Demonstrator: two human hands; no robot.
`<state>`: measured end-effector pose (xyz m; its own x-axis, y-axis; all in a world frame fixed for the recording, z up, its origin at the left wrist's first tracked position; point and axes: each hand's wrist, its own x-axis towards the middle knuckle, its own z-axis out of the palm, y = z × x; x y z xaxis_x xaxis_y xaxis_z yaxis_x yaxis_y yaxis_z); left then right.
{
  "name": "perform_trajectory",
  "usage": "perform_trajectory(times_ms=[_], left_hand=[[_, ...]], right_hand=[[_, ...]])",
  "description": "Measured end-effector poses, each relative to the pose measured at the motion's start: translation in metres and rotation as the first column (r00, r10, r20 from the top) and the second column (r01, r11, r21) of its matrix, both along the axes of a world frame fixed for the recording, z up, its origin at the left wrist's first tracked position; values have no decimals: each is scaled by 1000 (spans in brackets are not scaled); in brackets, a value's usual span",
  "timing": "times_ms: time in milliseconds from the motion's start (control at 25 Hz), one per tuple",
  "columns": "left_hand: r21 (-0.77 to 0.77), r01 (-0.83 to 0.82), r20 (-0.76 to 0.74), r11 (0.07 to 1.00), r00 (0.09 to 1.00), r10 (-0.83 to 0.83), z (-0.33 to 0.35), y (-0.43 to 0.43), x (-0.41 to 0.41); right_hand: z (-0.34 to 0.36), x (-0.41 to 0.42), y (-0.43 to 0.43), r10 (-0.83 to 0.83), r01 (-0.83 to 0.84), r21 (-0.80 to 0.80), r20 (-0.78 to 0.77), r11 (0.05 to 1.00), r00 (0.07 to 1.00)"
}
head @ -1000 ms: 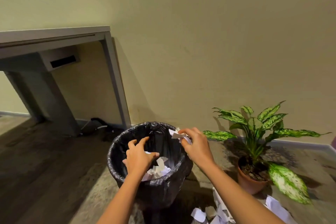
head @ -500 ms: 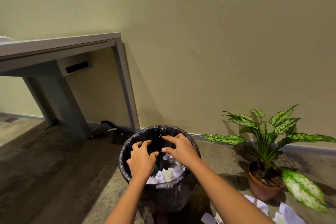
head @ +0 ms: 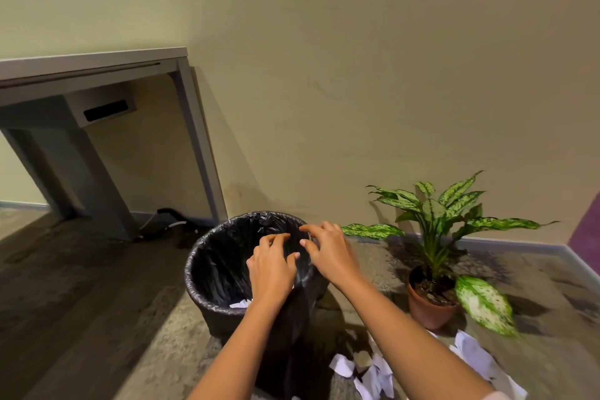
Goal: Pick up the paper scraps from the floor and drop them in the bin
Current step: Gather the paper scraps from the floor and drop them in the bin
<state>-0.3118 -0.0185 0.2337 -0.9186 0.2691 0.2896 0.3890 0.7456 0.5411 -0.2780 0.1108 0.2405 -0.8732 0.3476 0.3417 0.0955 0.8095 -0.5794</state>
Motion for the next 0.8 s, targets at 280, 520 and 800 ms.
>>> perform_trajectory(times_ms=[280,520,800], left_hand=[[-20,330,-83,944,940,-330,-1,49,70],[-73,453,-47,888,888,-457,-30,91,141],[-67,571,149,818,817,-558,-109,122,223]], right_hand=[[-6,84,47,-108,107,52,14,993,994],[-34,171,80,-225,217,85,106,973,968],[-105,264,111,-311,312,42,279,949,908]])
